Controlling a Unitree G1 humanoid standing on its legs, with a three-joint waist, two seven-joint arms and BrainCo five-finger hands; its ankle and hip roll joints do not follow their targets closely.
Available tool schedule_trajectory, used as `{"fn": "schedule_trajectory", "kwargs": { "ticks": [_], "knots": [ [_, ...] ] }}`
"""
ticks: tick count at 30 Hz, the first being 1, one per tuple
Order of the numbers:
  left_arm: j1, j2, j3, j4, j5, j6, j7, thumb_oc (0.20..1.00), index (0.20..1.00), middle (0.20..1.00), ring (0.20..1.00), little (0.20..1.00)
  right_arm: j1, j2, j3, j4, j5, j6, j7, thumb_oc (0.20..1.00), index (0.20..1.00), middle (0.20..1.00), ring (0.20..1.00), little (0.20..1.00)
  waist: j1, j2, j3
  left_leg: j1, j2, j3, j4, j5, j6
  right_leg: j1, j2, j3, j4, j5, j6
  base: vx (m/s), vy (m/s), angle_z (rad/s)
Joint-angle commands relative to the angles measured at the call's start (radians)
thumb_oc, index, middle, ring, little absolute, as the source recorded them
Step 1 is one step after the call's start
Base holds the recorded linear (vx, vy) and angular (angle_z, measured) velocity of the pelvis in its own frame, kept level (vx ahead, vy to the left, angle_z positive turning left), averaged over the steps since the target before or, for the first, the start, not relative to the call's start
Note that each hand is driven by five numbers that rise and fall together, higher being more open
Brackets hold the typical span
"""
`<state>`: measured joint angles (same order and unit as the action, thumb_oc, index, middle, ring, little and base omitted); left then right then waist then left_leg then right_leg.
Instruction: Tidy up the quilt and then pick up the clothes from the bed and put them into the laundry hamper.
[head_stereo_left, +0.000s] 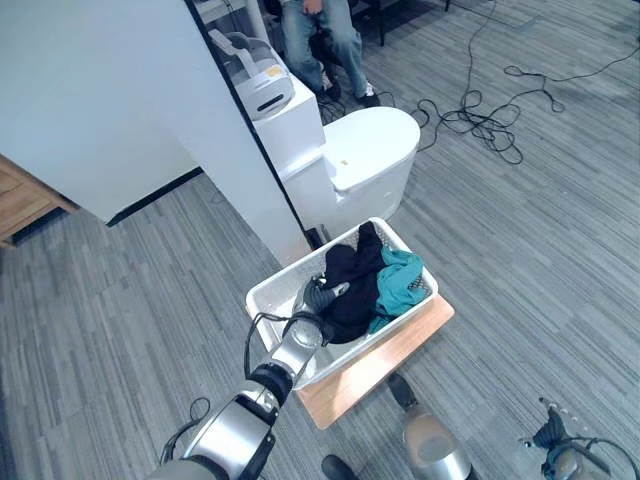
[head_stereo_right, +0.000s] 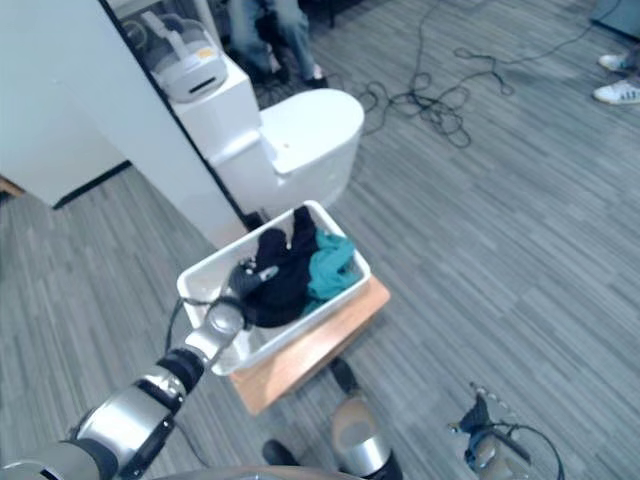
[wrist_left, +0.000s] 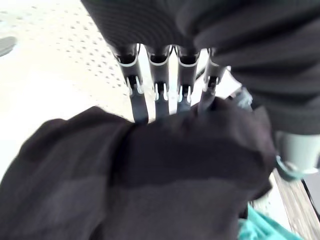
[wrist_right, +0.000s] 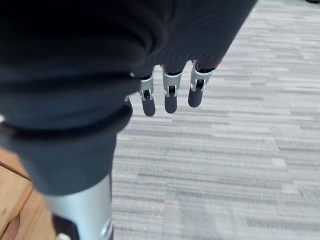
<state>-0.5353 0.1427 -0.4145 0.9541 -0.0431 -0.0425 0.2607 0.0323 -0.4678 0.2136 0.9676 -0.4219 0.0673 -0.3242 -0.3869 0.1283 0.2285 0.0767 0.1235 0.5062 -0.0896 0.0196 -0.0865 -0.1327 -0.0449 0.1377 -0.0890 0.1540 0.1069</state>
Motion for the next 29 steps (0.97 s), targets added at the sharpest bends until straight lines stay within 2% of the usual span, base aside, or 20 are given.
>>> {"fn": "schedule_trajectory", "kwargs": {
  "ticks": [1, 3, 5, 7, 8, 9, 12, 16, 17, 18, 19, 22, 23, 25, 26, 29],
  "knots": [
    [0.013, 0.070, 0.055, -0.144, -0.098, -0.109, 0.039, 1.000, 1.000, 1.000, 1.000, 1.000, -0.017, 0.034, 0.021, 0.176, 0.078, 0.007, -0.025, 1.000, 1.000, 1.000, 1.000, 1.000, 0.055, -0.060, -0.052, 0.063, 0.084, -0.062, 0.002, -0.021, -0.074, 0.087, -0.076, -0.055, 0.002, -0.175, 0.068, 0.03, -0.069, 0.13],
    [0.044, 0.092, 0.077, -0.203, -0.138, -0.133, 0.042, 1.000, 1.000, 1.000, 1.000, 1.000, -0.019, 0.042, 0.021, 0.196, 0.077, 0.012, -0.027, 1.000, 1.000, 1.000, 1.000, 1.000, 0.067, -0.064, -0.052, 0.067, 0.086, -0.071, 0.002, -0.019, -0.076, 0.100, -0.075, -0.063, 0.002, -0.178, 0.067, 0.02, -0.044, 0.44],
    [0.109, 0.156, 0.162, -0.292, -0.231, -0.159, 0.056, 1.000, 1.000, 1.000, 1.000, 1.000, -0.011, 0.064, -0.010, 0.249, 0.113, 0.022, -0.023, 1.000, 1.000, 1.000, 1.000, 1.000, 0.107, -0.074, -0.060, 0.073, 0.091, -0.096, 0.002, -0.014, -0.081, 0.129, -0.073, -0.082, 0.002, -0.184, 0.061, 0.03, -0.036, 0.50],
    [0.134, 0.184, 0.193, -0.323, -0.246, -0.168, 0.059, 1.000, 1.000, 1.000, 1.000, 1.000, -0.008, 0.068, -0.023, 0.250, 0.126, 0.022, -0.019, 1.000, 1.000, 1.000, 1.000, 1.000, 0.120, -0.078, -0.063, 0.077, 0.091, -0.105, 0.002, -0.015, -0.082, 0.137, -0.073, -0.088, 0.002, -0.185, 0.060, 0.02, -0.015, 0.25],
    [0.159, 0.222, 0.241, -0.338, -0.248, -0.173, 0.073, 1.000, 1.000, 1.000, 1.000, 1.000, -0.001, 0.071, -0.035, 0.260, 0.134, 0.022, -0.012, 1.000, 1.000, 1.000, 1.000, 1.000, 0.139, -0.086, -0.067, 0.086, 0.090, -0.121, 0.002, -0.020, -0.082, 0.161, -0.075, -0.102, 0.002, -0.194, 0.057, 0.01, -0.011, 0.25],
    [0.159, 0.223, 0.242, -0.339, -0.248, -0.173, 0.073, 1.000, 1.000, 1.000, 1.000, 1.000, -0.001, 0.072, -0.035, 0.260, 0.135, 0.022, -0.012, 1.000, 1.000, 1.000, 1.000, 1.000, 0.140, -0.086, -0.069, 0.082, 0.091, -0.120, 0.002, -0.017, -0.083, 0.157, -0.074, -0.101, 0.002, -0.191, 0.056, 0.02, 0.000, 0.30],
    [0.234, 0.259, 0.331, -0.365, -0.287, -0.184, 0.083, 1.000, 1.000, 1.000, 1.000, 1.000, -0.006, 0.074, -0.048, 0.259, 0.150, 0.021, 0.000, 1.000, 1.000, 1.000, 1.000, 1.000, 0.172, -0.098, -0.078, 0.088, 0.089, -0.145, 0.002, -0.020, -0.081, 0.180, -0.075, -0.120, 0.002, -0.199, 0.053, 0.00, 0.008, 0.28],
    [0.334, 0.252, 0.380, -0.375, -0.288, -0.175, 0.065, 1.000, 1.000, 1.000, 1.000, 1.000, -0.017, 0.076, -0.057, 0.223, 0.179, 0.008, 0.018, 1.000, 1.000, 1.000, 1.000, 1.000, 0.196, -0.108, -0.081, 0.091, 0.085, -0.160, 0.002, -0.023, -0.077, 0.192, -0.078, -0.133, 0.002, -0.201, 0.051, 0.00, 0.036, 0.18],
    [0.389, 0.240, 0.392, -0.321, -0.257, -0.152, 0.048, 1.000, 1.000, 1.000, 1.000, 1.000, -0.018, 0.088, -0.070, 0.181, 0.244, -0.013, 0.045, 1.000, 1.000, 1.000, 1.000, 1.000, 0.205, -0.115, -0.080, 0.096, 0.082, -0.164, 0.002, -0.028, -0.072, 0.200, -0.080, -0.138, 0.002, -0.203, 0.052, 0.00, 0.031, 0.14],
    [0.388, 0.241, 0.392, -0.321, -0.257, -0.152, 0.048, 1.000, 1.000, 1.000, 1.000, 1.000, -0.019, 0.088, -0.070, 0.181, 0.244, -0.013, 0.045, 1.000, 1.000, 1.000, 1.000, 1.000, 0.206, -0.114, -0.082, 0.092, 0.083, -0.164, 0.002, -0.025, -0.073, 0.196, -0.079, -0.137, 0.002, -0.201, 0.051, -0.01, 0.061, 0.06],
    [0.422, 0.226, 0.378, -0.223, -0.175, -0.116, 0.032, 1.000, 1.000, 1.000, 1.000, 1.000, -0.031, 0.106, -0.070, 0.175, 0.277, -0.027, 0.064, 1.000, 1.000, 1.000, 1.000, 1.000, 0.219, -0.121, -0.084, 0.092, 0.082, -0.168, 0.002, -0.027, -0.069, 0.198, -0.082, -0.140, 0.002, -0.200, 0.051, -0.02, 0.042, 0.04],
    [0.470, 0.220, 0.316, -0.124, -0.017, -0.068, -0.021, 1.000, 1.000, 1.000, 1.000, 1.000, -0.065, 0.117, -0.030, 0.173, 0.241, -0.027, 0.081, 1.000, 1.000, 1.000, 1.000, 1.000, 0.243, -0.129, -0.084, 0.093, 0.078, -0.176, 0.002, -0.032, -0.064, 0.204, -0.086, -0.149, 0.002, -0.202, 0.053, -0.01, 0.038, 0.02],
    [0.469, 0.220, 0.316, -0.123, -0.017, -0.068, -0.021, 1.000, 1.000, 1.000, 1.000, 1.000, -0.065, 0.117, -0.030, 0.173, 0.241, -0.027, 0.081, 1.000, 1.000, 1.000, 1.000, 1.000, 0.244, -0.128, -0.086, 0.090, 0.079, -0.176, 0.002, -0.030, -0.064, 0.200, -0.085, -0.148, 0.002, -0.200, 0.052, -0.02, 0.055, 0.01],
    [0.483, 0.210, 0.244, 0.028, 0.134, -0.029, -0.035, 1.000, 1.000, 1.000, 1.000, 1.000, -0.089, 0.122, 0.007, 0.143, 0.217, -0.037, 0.086, 1.000, 1.000, 1.000, 1.000, 1.000, 0.257, -0.132, -0.088, 0.085, 0.074, -0.180, 0.002, -0.031, -0.059, 0.199, -0.089, -0.151, 0.002, -0.196, 0.054, -0.03, 0.062, 0.06],
    [0.481, 0.209, 0.244, 0.030, 0.135, -0.030, -0.035, 1.000, 1.000, 1.000, 1.000, 1.000, -0.089, 0.122, 0.006, 0.143, 0.217, -0.037, 0.086, 1.000, 1.000, 1.000, 1.000, 1.000, 0.257, -0.132, -0.087, 0.085, 0.074, -0.179, 0.002, -0.031, -0.059, 0.199, -0.089, -0.151, 0.002, -0.196, 0.054, -0.02, 0.048, 0.12],
    [0.501, 0.181, 0.206, 0.243, 0.257, 0.019, -0.055, 1.000, 1.000, 1.000, 1.000, 1.000, -0.115, 0.134, 0.037, 0.132, 0.201, -0.040, 0.102, 1.000, 1.000, 1.000, 1.000, 1.000, 0.262, -0.136, -0.091, 0.083, 0.066, -0.176, 0.002, -0.038, -0.053, 0.193, -0.094, -0.150, 0.003, -0.193, 0.058, -0.03, 0.089, 0.05]
  ]
}}
